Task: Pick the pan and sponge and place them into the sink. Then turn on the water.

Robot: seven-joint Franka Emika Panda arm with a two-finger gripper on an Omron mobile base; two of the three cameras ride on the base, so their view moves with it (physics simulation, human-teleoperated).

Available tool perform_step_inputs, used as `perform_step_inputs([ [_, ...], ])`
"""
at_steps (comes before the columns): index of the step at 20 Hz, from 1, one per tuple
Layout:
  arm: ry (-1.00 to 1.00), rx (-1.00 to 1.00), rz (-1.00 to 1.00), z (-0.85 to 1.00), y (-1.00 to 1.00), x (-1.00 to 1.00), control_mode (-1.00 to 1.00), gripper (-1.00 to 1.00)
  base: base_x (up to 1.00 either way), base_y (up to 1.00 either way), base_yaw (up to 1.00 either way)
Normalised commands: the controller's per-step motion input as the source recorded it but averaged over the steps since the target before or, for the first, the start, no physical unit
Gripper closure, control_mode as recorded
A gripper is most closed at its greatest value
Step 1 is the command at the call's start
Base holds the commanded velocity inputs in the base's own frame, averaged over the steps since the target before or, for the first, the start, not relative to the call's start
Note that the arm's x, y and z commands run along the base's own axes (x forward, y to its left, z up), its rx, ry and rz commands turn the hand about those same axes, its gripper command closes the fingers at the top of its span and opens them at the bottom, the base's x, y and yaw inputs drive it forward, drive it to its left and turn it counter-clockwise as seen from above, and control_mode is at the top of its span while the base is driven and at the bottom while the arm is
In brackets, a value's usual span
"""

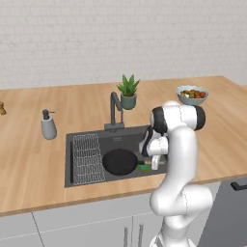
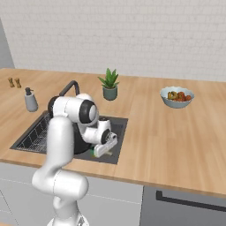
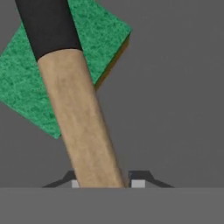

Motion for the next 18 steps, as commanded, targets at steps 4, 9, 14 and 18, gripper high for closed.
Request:
perform_step_inputs([
  [4,0.31,0.0,0.05,0.0,0.0,0.72,-1.0,1.0,0.0,0.0,0.0],
  [9,0.06,0.09,0.06,-0.22,0.0,0.44,-1.0,1.0,0.0,0.0,0.0],
  [14,-0.26,0.42,0.06,-0.33,0.0,-0.03,-1.0,1.0,0.0,0.0,0.0],
  [18,-0.3,0.35,0.01,-0.29,0.06,-0.2,-1.0,-1.0,0.0,0.0,0.0],
])
